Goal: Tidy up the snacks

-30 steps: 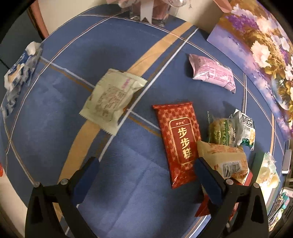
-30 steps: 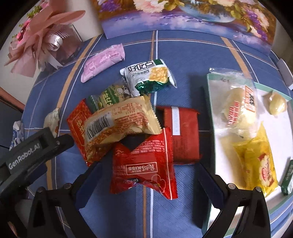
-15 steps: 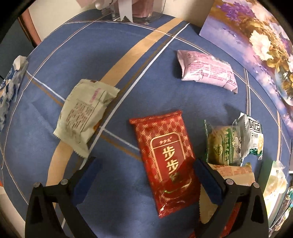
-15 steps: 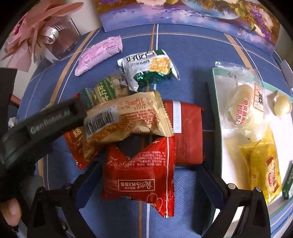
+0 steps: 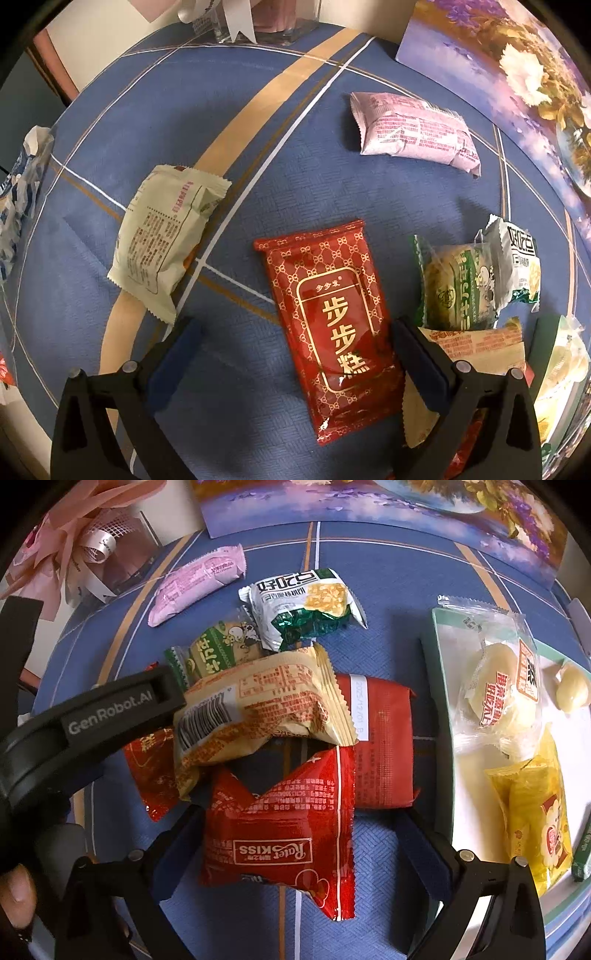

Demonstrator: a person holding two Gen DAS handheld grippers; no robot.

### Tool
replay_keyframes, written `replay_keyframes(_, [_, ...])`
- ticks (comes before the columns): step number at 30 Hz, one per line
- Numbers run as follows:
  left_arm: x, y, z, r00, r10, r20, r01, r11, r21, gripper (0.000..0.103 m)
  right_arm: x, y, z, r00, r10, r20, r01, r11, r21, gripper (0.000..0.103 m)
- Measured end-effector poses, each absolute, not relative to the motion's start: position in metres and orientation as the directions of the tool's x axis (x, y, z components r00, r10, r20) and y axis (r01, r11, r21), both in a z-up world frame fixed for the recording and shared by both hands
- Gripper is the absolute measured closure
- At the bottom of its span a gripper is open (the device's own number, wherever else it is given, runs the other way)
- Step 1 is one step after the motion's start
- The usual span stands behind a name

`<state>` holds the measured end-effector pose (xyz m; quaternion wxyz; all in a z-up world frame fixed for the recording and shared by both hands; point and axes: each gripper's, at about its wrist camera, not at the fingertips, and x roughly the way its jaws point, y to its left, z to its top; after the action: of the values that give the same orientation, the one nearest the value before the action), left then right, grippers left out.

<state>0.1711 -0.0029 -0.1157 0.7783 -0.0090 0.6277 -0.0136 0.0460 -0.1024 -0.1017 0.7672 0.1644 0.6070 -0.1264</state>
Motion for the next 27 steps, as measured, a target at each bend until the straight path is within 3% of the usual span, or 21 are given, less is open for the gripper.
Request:
replay_keyframes(18, [0.168,0.025,-0.123,0.170,-0.024,-0.985,-0.036,0.999,-0.031,0.001,0.044,-0.103,-0.100,0.233,0.016,-0.972,0.427,0.897,0.117,0.004])
replay_keyframes(23, [0.167,0.014,-0.121,0.177,-0.005,-0.984,-0.003,1.000,-0.006,0.011,0.042,-0.104,-0.097,0.241,0.008,-0.970,0.435,0.893,0.115,0.019])
replay_keyframes(25, [0.164,0.011,-0.118,0.181,-0.007,-0.983,0.008,1.000,-0.005,0.020,0.042,-0.104,-0.093,0.259,0.017,-0.966,0.430,0.893,0.131,0.033])
replay_keyframes(27, [0.157,0.004,-0.112,0.190,-0.009,-0.982,0.014,1.000,-0.007,0.029,0.041,-0.103,-0.090,0.268,0.028,-0.963,0.428,0.892,0.145,0.040])
